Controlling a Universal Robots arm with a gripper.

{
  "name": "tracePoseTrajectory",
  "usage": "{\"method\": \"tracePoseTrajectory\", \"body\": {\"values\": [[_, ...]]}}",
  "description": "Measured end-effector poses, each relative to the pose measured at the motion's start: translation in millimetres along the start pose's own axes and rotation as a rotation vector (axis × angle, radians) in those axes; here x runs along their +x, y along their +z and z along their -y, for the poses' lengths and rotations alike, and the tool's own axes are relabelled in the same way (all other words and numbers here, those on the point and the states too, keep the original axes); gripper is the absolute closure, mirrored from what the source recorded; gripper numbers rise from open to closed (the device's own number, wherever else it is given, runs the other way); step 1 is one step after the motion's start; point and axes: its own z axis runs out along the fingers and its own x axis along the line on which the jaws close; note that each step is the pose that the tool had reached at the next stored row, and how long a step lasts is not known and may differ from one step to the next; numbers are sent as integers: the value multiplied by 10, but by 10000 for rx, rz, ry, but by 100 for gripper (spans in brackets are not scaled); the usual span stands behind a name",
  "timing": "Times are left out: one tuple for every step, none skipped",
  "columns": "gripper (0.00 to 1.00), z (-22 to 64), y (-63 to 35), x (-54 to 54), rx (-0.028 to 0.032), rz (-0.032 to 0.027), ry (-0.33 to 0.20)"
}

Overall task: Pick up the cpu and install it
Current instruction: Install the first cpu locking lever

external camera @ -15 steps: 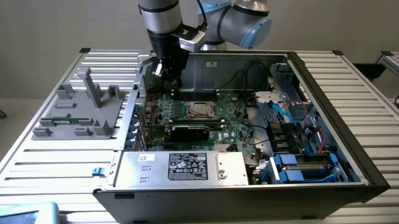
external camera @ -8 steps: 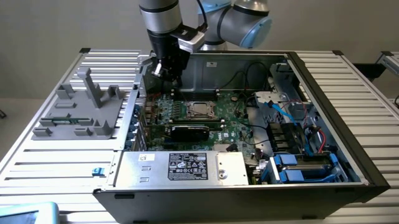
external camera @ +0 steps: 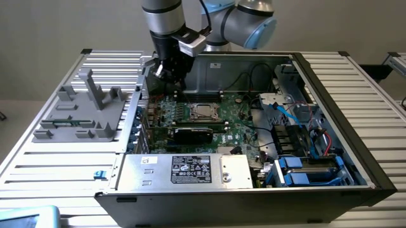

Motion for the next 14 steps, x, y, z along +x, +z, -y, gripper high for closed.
{"method": "tracePoseTrajectory", "body": {"values": [[89, 0, 4, -1, 25, 44, 108], [89, 1, 7, -2, 86, 117, 203], [89, 1, 9, -2, 172, 211, 291], [89, 1, 12, -2, 255, 303, 375], [89, 1, 13, -3, 318, 377, 464], [89, 1, 14, -3, 354, 424, 556], [89, 1, 15, -3, 365, 449, 662], [89, 1, 14, -3, 362, 463, 776], [89, 1, 13, -3, 356, 469, 891], [89, 1, 14, -3, 347, 473, 1018], [89, 1, 15, -3, 338, 475, 1141], [89, 1, 15, -3, 329, 477, 1261], [89, 1, 15, -4, 321, 479, 1383], [89, 1, 15, -3, 314, 478, 1487]]}}
